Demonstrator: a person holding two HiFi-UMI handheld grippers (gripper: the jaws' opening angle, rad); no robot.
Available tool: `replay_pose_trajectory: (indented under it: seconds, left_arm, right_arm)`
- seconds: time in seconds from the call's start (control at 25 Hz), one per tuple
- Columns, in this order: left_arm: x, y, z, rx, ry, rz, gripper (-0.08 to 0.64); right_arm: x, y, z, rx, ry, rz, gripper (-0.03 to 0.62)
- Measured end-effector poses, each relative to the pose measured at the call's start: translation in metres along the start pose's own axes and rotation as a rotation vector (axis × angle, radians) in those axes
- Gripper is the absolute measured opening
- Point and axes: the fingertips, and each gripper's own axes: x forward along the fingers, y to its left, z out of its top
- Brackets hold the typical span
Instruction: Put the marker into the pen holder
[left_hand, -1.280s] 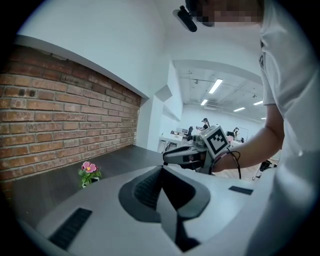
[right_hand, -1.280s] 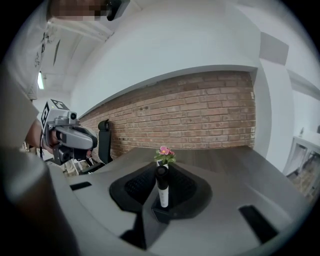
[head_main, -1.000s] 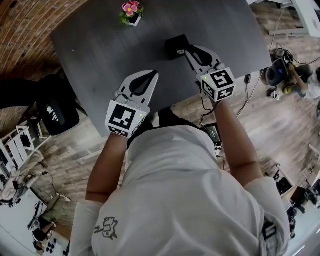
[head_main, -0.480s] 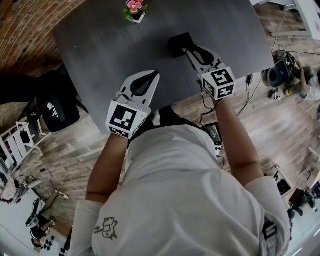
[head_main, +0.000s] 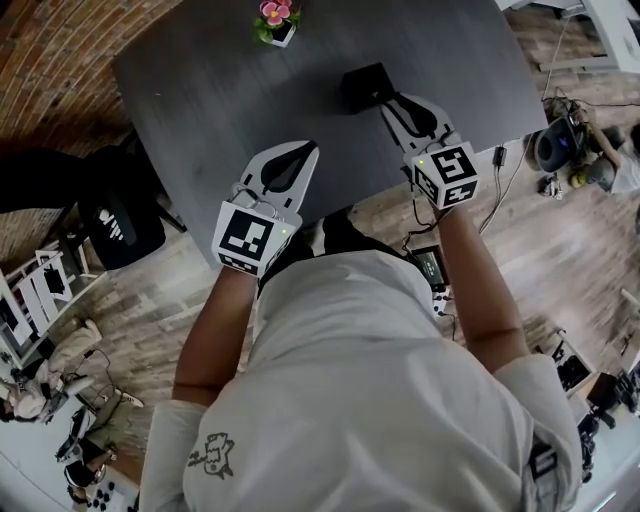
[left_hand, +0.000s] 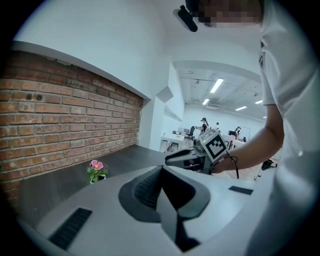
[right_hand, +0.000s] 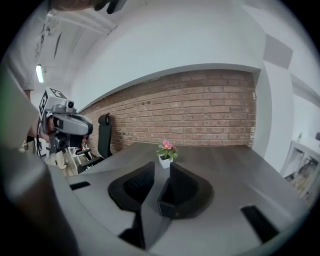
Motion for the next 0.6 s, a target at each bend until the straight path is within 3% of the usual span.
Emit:
replay_pose_trajectory:
  seconds: [0.6]
  left_arm:
    - [-0.057, -0.011, 0.021, 0.052, -0.088, -0.089, 0.011]
  right_arm:
    - [-0.070, 0.092, 0.076, -0.089, -0.146, -0.079, 0.026]
